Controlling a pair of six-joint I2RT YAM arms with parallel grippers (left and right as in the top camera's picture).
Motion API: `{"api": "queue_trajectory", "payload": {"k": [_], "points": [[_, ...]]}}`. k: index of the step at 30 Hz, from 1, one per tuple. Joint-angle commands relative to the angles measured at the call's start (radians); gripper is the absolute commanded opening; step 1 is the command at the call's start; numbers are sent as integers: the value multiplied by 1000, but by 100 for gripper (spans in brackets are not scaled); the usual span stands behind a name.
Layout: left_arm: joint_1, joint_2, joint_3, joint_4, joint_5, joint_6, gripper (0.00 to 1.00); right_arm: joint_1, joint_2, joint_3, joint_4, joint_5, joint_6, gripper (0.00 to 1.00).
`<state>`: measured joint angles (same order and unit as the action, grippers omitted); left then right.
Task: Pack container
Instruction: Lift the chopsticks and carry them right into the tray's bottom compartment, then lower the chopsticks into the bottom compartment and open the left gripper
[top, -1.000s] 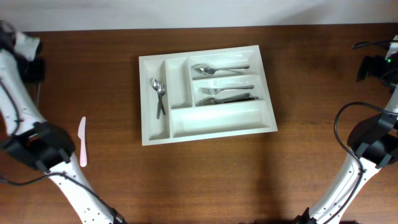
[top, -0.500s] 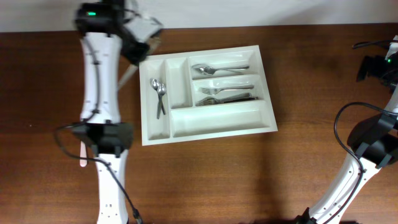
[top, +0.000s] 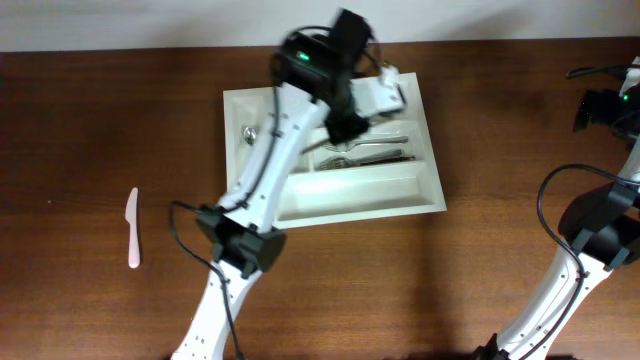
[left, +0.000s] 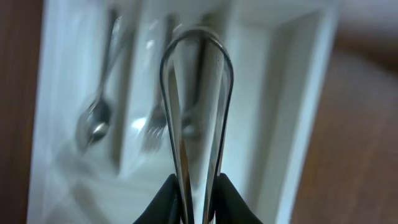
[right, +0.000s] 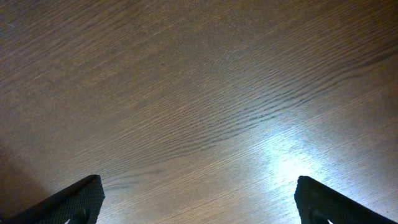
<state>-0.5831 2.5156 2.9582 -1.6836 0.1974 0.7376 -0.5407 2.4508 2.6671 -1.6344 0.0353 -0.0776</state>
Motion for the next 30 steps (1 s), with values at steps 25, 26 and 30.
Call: {"api": "queue_trajectory", "payload": {"k": [25,26,30], "points": [[-49,-12,-407,143,55,-29,2,4,-4,-3,0,-5,8,98],[-49,-12,-415,143,54,-28,2,4,-4,-3,0,-5,8,99],[-49,-12,-481,141,53,37,2,5,-4,-3,0,-5,8,99]]}}
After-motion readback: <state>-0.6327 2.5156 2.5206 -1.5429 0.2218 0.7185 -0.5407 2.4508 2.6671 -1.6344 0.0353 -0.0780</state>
